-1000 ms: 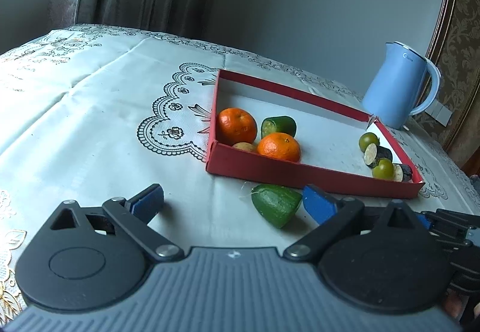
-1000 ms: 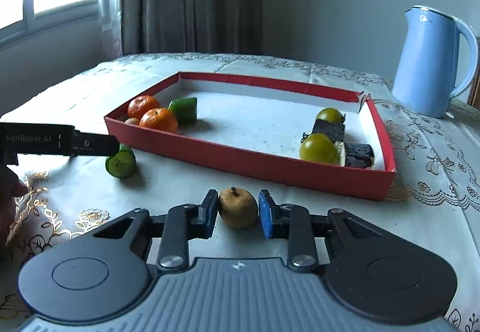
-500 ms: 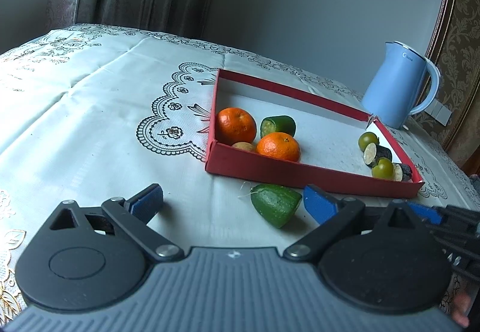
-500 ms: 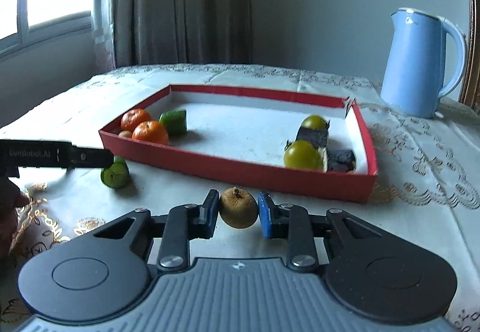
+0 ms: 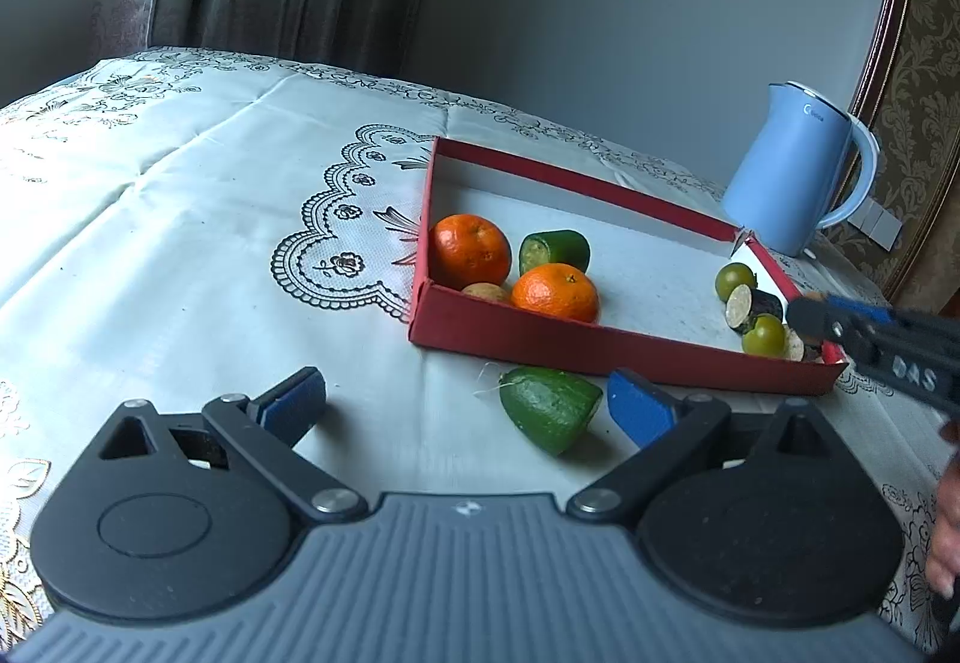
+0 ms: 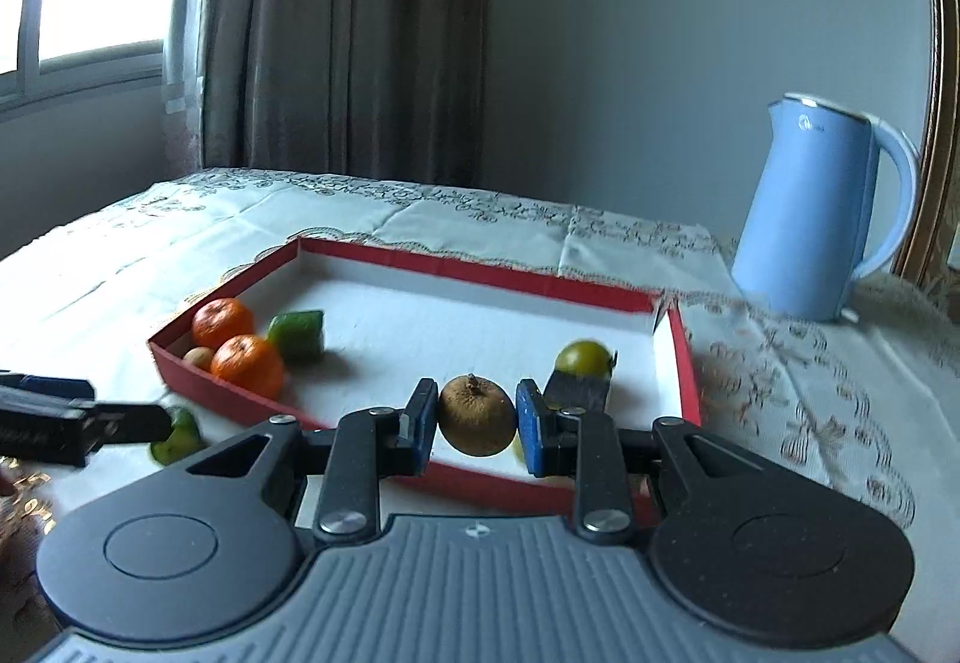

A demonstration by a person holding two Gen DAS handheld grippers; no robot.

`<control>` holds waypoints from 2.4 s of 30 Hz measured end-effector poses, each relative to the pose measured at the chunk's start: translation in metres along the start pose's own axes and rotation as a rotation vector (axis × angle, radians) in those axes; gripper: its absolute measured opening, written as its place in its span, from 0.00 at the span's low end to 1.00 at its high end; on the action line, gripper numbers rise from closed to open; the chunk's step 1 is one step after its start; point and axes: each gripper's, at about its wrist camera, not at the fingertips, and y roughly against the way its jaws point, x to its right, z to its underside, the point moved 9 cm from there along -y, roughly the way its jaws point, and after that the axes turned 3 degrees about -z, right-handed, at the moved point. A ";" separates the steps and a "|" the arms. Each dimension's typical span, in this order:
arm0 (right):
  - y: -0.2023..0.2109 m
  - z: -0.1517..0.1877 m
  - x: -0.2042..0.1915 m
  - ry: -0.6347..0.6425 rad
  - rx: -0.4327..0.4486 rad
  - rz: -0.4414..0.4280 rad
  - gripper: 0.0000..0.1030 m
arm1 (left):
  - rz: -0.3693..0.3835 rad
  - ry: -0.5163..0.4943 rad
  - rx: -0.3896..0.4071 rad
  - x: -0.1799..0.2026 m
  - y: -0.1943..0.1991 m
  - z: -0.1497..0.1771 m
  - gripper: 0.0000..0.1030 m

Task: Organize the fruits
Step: 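Carry the brown fruit into the red tray and open the right gripper, then pull the right tool back and move the left tool to the cucumber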

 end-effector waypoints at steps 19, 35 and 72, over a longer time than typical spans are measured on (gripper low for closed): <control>-0.092 -0.003 0.004 0.044 -0.170 0.058 0.27 | -0.010 -0.010 -0.007 0.000 -0.002 0.001 0.98; 0.036 0.032 0.026 -0.012 -0.006 0.062 0.85 | -0.033 -0.025 -0.016 0.001 -0.004 0.002 1.00; 0.017 0.084 0.073 -0.192 -0.179 0.143 0.92 | -0.204 -0.195 -0.064 0.044 -0.022 0.008 0.55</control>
